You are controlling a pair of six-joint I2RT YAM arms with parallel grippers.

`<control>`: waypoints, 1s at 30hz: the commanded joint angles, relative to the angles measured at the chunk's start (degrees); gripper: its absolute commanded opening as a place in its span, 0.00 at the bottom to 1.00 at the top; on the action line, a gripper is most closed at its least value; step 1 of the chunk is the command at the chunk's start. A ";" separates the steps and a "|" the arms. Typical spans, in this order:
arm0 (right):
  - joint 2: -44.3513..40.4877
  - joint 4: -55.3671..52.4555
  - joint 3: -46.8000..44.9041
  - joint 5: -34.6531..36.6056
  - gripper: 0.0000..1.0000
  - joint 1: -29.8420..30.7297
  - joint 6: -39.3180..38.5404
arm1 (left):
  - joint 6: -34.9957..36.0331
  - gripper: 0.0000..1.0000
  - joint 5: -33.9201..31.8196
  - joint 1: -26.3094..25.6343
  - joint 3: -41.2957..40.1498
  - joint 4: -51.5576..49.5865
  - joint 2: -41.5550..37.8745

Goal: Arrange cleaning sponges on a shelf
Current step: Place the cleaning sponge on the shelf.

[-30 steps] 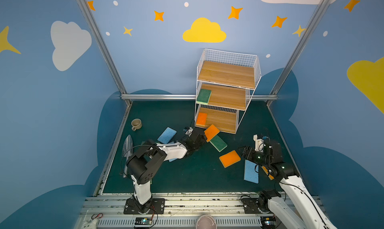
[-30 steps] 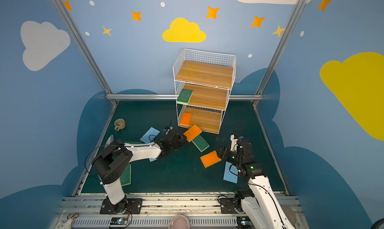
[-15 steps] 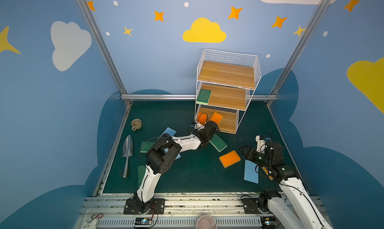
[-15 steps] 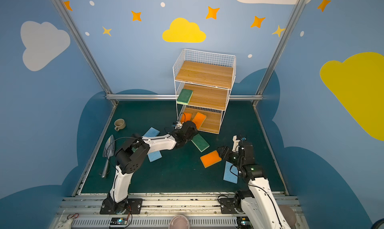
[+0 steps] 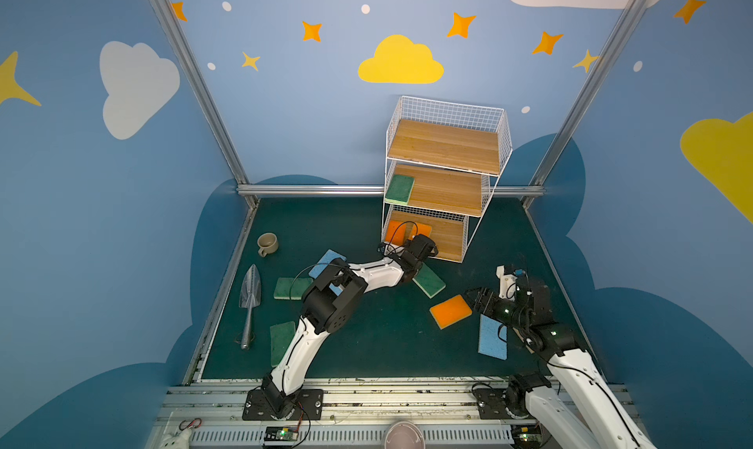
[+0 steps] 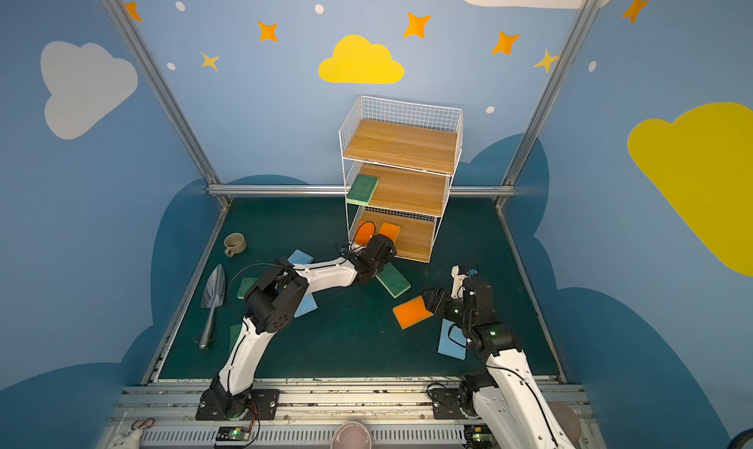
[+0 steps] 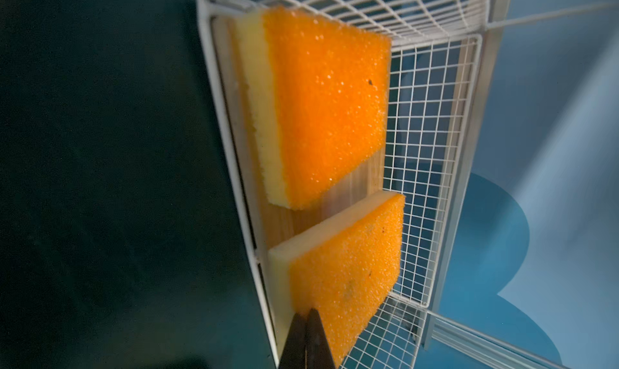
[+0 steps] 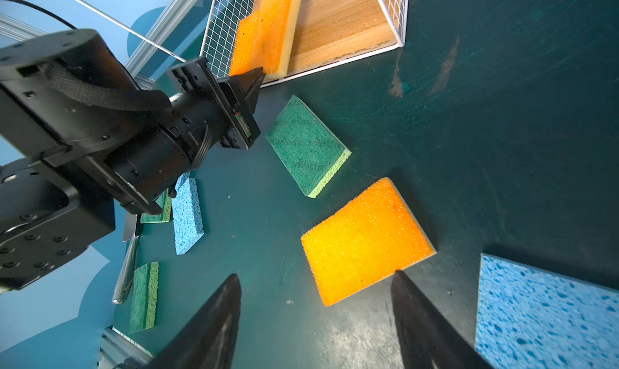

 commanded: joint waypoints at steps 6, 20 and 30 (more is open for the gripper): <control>0.44 0.42 0.40 0.26 0.70 0.49 -0.05 | -3.37 0.03 -2.46 1.49 2.57 -3.57 2.00; 1.26 0.44 1.00 -0.09 0.70 0.58 0.04 | -2.99 0.03 -1.15 1.77 7.18 -5.21 5.28; 1.65 0.88 1.00 -0.36 0.70 0.60 0.04 | 1.09 0.03 -1.03 1.15 10.51 -5.06 5.23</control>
